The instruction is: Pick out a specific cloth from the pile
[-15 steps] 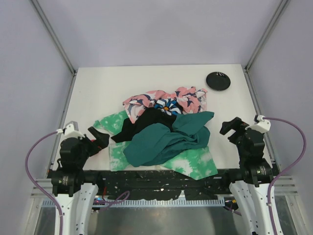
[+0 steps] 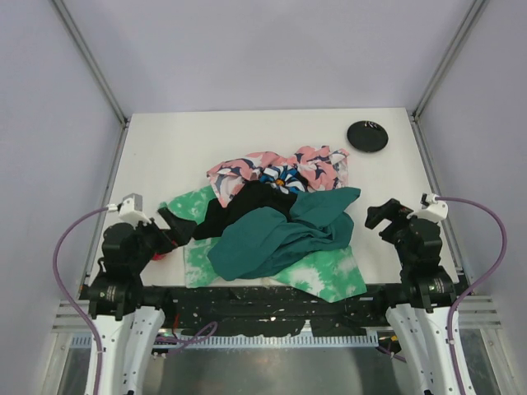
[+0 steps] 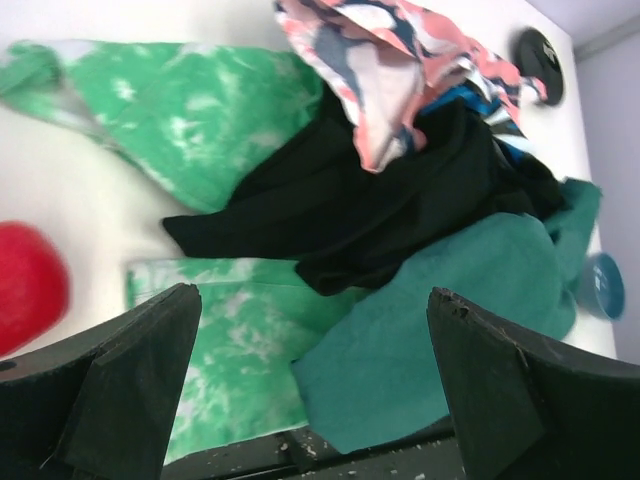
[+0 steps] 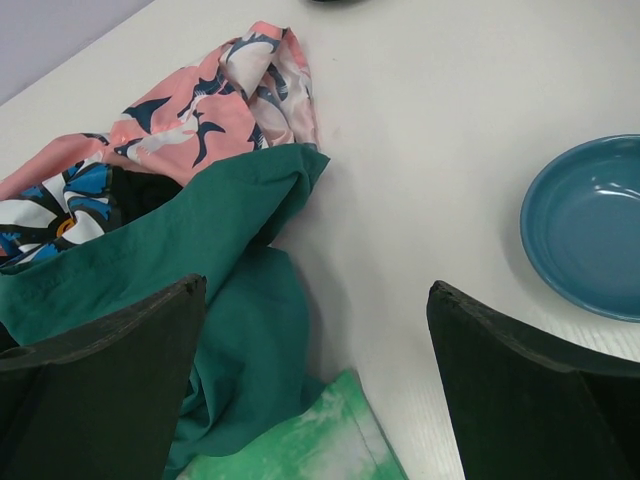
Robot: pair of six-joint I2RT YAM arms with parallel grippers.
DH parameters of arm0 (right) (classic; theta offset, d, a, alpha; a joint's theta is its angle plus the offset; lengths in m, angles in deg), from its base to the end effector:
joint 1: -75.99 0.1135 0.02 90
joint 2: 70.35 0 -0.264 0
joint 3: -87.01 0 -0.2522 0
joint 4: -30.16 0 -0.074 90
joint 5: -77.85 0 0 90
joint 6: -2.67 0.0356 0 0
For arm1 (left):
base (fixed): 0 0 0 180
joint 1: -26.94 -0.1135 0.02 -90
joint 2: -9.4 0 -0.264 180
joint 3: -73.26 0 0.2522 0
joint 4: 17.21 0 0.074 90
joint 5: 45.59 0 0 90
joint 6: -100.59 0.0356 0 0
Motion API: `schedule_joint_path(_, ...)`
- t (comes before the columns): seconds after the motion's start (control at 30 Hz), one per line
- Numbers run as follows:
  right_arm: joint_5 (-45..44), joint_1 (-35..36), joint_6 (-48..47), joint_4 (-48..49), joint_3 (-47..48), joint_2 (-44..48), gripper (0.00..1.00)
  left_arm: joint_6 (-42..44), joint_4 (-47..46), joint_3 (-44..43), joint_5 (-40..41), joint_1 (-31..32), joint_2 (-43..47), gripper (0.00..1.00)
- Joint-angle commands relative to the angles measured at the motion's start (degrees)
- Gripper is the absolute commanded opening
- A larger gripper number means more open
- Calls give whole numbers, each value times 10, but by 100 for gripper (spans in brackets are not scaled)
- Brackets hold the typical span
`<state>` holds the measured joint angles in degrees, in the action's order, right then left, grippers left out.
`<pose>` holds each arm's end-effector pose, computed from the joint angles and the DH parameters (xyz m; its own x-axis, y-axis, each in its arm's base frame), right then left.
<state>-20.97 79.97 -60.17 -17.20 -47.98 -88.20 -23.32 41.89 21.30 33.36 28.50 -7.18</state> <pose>0.0957 0.0012 0.2718 -0.2723 0.4332 -0.8592 0.2239 0.8969 0.3813 0.0721 -0.0088 0.2910 -0.4465 -0.5356 -0.7168 -0.0566 0.8164 -0.5747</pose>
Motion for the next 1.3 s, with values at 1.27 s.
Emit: schedule_joint_path(1.27,18,-1,7,44,-24,18,95,156,-44,-496,315,650,-1028,100)
